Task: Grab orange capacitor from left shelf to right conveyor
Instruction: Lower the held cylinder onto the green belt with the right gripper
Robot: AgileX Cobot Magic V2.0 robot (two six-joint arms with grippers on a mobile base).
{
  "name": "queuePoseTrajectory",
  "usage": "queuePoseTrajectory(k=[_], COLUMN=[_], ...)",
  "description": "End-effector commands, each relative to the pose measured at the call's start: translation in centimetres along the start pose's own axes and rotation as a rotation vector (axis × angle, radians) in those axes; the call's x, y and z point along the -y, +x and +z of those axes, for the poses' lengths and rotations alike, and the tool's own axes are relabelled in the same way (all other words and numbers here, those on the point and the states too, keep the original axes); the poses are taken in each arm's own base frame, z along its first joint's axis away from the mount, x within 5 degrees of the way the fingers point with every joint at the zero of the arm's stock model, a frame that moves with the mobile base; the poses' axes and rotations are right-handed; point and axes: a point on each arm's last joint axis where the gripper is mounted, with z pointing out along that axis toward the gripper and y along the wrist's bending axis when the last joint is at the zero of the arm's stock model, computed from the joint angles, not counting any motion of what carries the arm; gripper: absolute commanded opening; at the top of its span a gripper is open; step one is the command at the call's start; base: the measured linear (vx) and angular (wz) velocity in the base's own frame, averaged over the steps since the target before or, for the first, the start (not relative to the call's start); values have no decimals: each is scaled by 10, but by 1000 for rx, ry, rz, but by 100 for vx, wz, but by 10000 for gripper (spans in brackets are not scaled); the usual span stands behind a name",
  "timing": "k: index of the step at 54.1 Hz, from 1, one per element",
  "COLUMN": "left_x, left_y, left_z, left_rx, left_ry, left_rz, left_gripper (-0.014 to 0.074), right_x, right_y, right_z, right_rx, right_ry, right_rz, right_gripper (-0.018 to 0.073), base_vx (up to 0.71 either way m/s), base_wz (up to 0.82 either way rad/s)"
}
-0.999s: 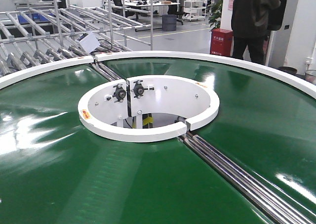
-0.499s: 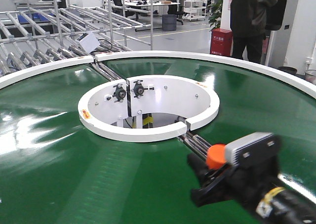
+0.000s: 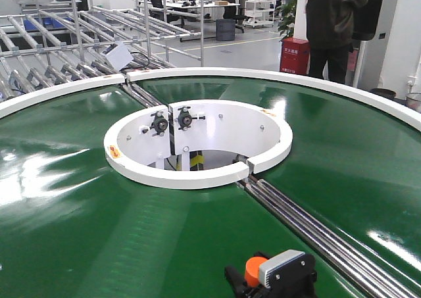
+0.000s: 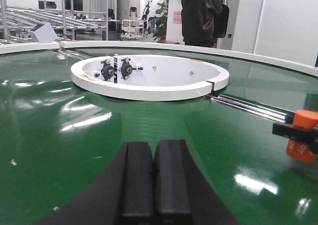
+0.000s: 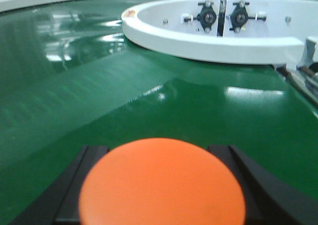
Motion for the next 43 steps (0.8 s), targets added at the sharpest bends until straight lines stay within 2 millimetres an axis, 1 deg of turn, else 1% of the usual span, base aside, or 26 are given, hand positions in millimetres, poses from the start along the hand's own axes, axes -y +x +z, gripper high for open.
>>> queuePoseTrajectory(k=[1, 12, 16, 21, 23, 24, 25, 29, 31, 36, 39, 41, 43], left_x=[2, 2, 2, 2, 2, 2, 2, 2, 2, 2, 2, 2, 2], left_y=[-17, -17, -17, -17, -17, -17, -17, -17, -17, -17, -17, -17, -17], left_z=[-2, -2, -2, -2, -2, -2, -2, -2, -2, -2, -2, -2, -2], left_rx=[112, 112, 112, 112, 112, 112, 112, 112, 112, 112, 112, 112, 112], left_ry=[17, 17, 17, 17, 17, 17, 17, 17, 17, 17, 17, 17, 17], left_rz=[-11, -11, -11, -11, -11, -11, -11, -11, -11, -11, -11, -11, -11], left_gripper=[-6, -6, -6, -6, -6, -6, -6, -6, -6, -6, -6, -6, -6], right_x=[2, 6, 6, 5, 5, 5, 5, 4, 4, 4, 4, 3, 3], right_y=[-30, -17, -16, -16, -16, -16, -16, -16, -16, -16, -18, -19, -22], right_z=[2, 4, 4, 4, 4, 4, 4, 4, 4, 4, 4, 4, 3], right_rx=[227, 192, 190, 190, 191, 191, 190, 190, 190, 192, 194, 196, 203], right_ry=[11, 52, 51, 48, 45, 44, 44, 39, 38, 37, 32, 25, 19], right_rz=[-9, 10, 10, 8, 7, 7, 7, 5, 4, 4, 3, 1, -3], right_gripper=[-4, 22, 55, 125, 162, 195, 204, 325, 368, 517, 590, 635, 659], base_vx=[0, 0, 0, 0, 0, 0, 0, 0, 0, 0, 0, 0, 0], base_wz=[0, 0, 0, 0, 0, 0, 0, 0, 0, 0, 0, 0, 0])
